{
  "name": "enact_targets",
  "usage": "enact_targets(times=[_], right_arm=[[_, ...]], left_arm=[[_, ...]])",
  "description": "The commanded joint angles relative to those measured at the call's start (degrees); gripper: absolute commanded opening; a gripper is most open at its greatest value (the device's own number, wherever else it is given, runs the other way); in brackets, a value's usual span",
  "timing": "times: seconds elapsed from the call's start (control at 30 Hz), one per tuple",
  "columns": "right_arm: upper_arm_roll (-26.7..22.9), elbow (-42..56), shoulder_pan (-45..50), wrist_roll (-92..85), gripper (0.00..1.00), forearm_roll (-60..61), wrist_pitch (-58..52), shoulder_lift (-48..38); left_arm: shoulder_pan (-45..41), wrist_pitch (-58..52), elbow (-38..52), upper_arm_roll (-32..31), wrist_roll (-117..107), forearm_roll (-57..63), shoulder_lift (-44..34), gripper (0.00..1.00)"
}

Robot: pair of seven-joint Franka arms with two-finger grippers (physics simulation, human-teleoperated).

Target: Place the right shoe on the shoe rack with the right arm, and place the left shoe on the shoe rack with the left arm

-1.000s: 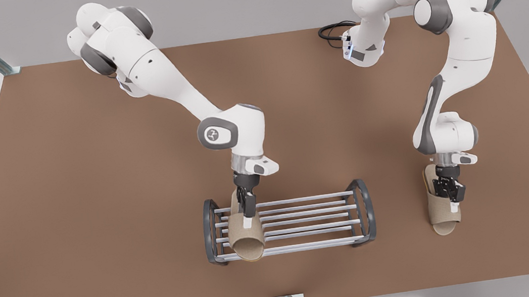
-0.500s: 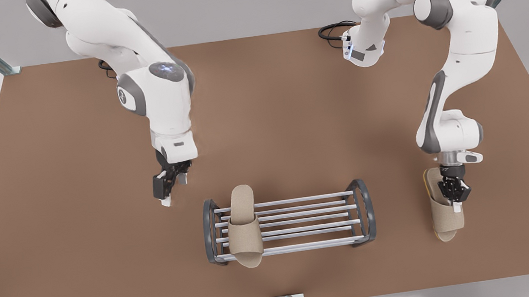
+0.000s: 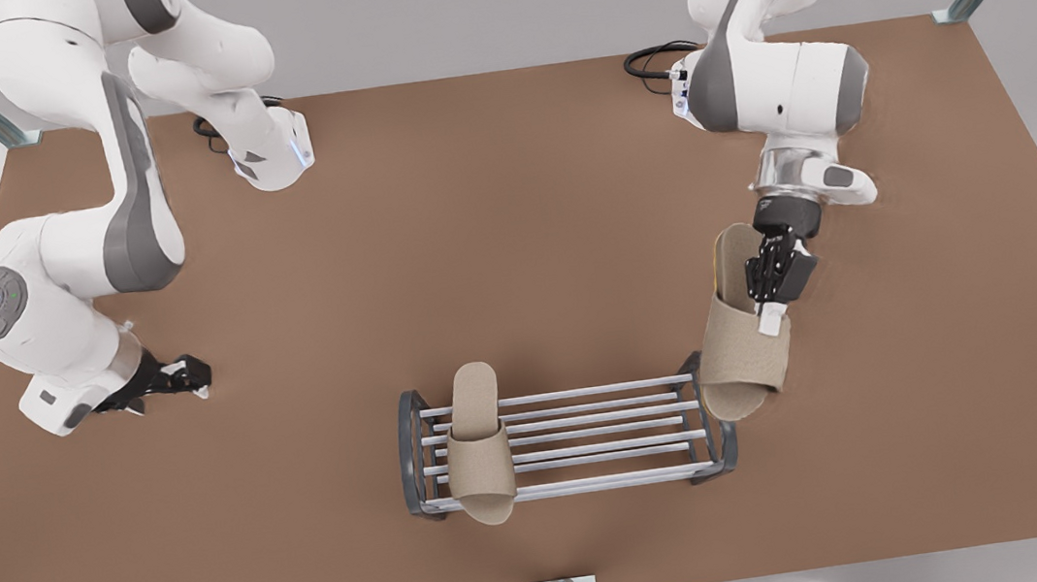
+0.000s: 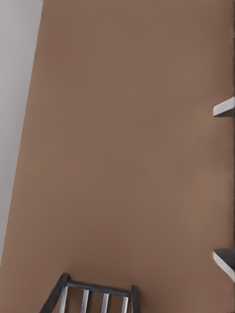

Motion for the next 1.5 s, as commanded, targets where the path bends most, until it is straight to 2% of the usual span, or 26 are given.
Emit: enact_targets(times=[0.0, 0.07, 0.1, 0.13, 0.17, 0.2, 0.23, 0.3, 0.37, 0.43, 0.67, 0.7, 0.73, 1.23, 1.3, 1.37, 1.4, 1.43, 1.47], right_arm=[[1.83, 0.42, -1.73, 5.98, 1.0, 0.4, -5.78, 1.07], [0.78, 1.48, 0.12, 7.05, 1.0, -2.24, -3.58, 1.25], [-6.51, 1.74, 7.58, 5.47, 1.0, -2.07, -3.49, 0.9], [-8.71, 1.05, 10.4, 4.76, 1.0, -1.98, -3.76, -0.06], [-12.29, 0.25, 14.25, 4.32, 1.0, -1.89, -3.32, -0.6], [-18.9, 0.16, 20.59, 2.04, 1.0, 0.39, -3.49, -0.68], [-19.96, 0.07, 21.92, 2.04, 1.0, 1.1, -3.14, -0.68], [-18.83, -0.36, 21.48, 1.42, 1.0, 1.1, -0.94, -0.77], [-9.94, -1.25, 12.69, 2.39, 1.0, 0.39, -1.56, -1.83], [-9.94, -0.8, 12.78, 2.3, 1.0, 0.04, -0.68, -1.48], [-9.42, -0.8, 12.95, 2.83, 1.0, -0.57, -0.68, -1.56], [-9.42, -0.72, 12.95, 2.83, 1.0, -0.57, -0.68, -1.56], [-9.42, -0.8, 12.95, 2.83, 1.0, -0.57, -0.68, -1.56], [-9.42, -0.8, 12.69, 2.83, 1.0, -0.31, -1.21, -1.39], [-9.51, -0.72, 12.86, 2.83, 1.0, -0.31, -1.38, -1.56], [-9.42, -0.28, 12.95, 4.84, 1.0, -0.31, -3.75, -2.18], [-9.42, 0.6, 12.95, 7.48, 1.0, -0.22, -5.51, -2.18], [-9.42, 0.95, 12.95, 7.66, 1.0, -0.22, -5.51, -2.18], [-9.42, 1.39, 12.95, 7.92, 1.0, -0.13, -6.92, -2.18]], left_arm=[[-4.74, 8.33, 0.07, -0.05, -10.26, 2.8, 0.18, 0.21], [-11.33, 8.33, 1.04, 0.65, -10.35, 5.16, 2.72, 0.21], [-14.49, 8.24, 1.83, 1.44, -10.35, 6.84, 5.09, 0.21], [-19.41, 8.24, 4.89, 5.83, -10.35, 7.98, 8.51, 0.21], [-19.77, 8.15, 6.48, 6.45, -10.35, 8.33, 10.54, 0.21], [-19.77, 8.15, 10.17, 6.45, -10.35, 11.14, 14.59, 0.21], [-19.77, 8.07, 11.5, 7.06, -10.35, 12.73, 16.87, 0.21], [-22.49, 7.54, 12.99, 9.0, -10.43, 13.52, 19.33, 0.21], [-25.48, 7.28, 16.15, 11.99, -10.43, 13.61, 22.67, 0.21], [-25.49, 6.57, 19.67, 12.96, -10.43, 13.96, 25.4, 0.21], [-25.49, 3.67, 21.34, 14.45, -11.75, 13.96, 26.46, 0.21], [-25.48, 3.32, 21.25, 15.24, -11.75, 13.96, 26.54, 0.8], [-25.49, 3.41, 21.25, 15.42, -11.75, 13.96, 26.54, 1.0], [-25.84, 3.5, 17.56, 15.51, -11.75, 13.96, 25.14, 1.0], [-25.57, 4.37, 16.6, 15.59, -13.51, 11.94, 16.98, 1.0], [-25.57, 4.29, 11.06, 16.38, -12.45, 20.1, 0.54, 1.0], [-22.68, 3.59, 11.06, 16.3, -12.45, 31.96, -2.81, 1.0], [-18.81, -2.9, 10.89, 16.3, -12.54, 38.3, -2.81, 1.0], [-15.12, -10.63, 2.91, 14.72, -12.19, 46.36, -2.72, 1.0]])
